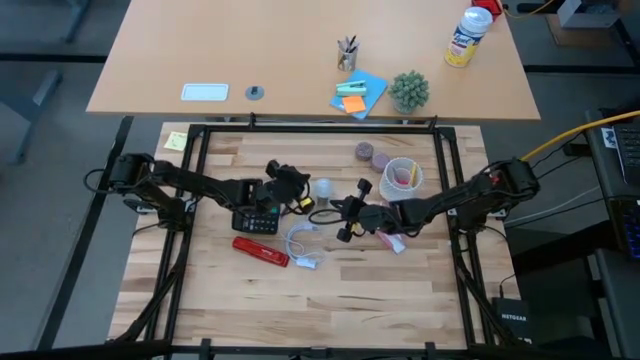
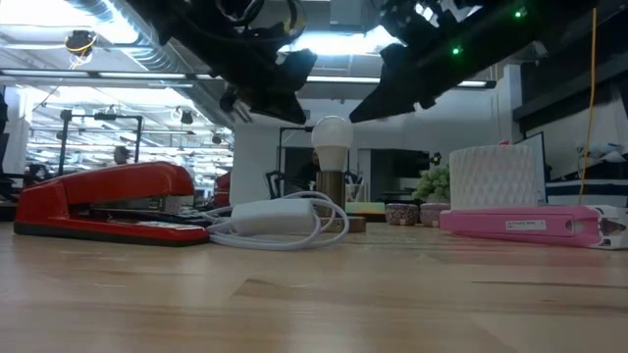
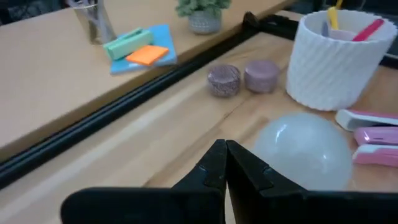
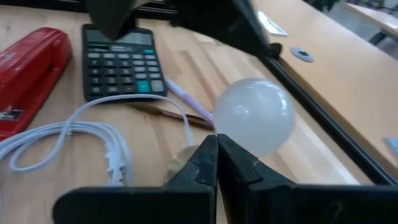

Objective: Screw lightbulb
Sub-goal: Remove the white lightbulb from the golden lamp

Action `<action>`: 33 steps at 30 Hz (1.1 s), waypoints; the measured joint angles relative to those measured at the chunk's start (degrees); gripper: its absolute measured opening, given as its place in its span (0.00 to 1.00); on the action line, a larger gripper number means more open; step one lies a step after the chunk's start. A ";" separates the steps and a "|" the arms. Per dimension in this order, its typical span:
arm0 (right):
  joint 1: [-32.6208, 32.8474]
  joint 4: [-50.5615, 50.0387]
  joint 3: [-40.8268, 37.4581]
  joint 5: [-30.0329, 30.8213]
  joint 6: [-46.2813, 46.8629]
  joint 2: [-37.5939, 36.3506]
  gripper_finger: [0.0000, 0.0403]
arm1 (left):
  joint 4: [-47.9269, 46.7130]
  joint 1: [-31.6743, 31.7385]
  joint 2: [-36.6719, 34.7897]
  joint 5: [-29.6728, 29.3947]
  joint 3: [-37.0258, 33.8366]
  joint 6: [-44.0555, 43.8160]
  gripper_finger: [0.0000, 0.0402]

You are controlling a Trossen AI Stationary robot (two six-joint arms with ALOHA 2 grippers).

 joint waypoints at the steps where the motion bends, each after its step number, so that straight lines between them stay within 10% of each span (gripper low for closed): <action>1: -0.15 0.29 0.00 -0.80 -0.02 0.28 0.02 | 0.52 0.56 0.00 1.28 -0.01 0.72 0.00; 11: -5.22 2.91 0.02 -4.76 0.03 2.36 0.02 | 1.76 4.36 3.02 16.39 0.01 -0.04 0.00; 33: -7.84 -0.63 -0.02 2.34 5.49 2.40 0.02 | 4.74 -1.42 4.07 17.72 0.01 -0.48 0.00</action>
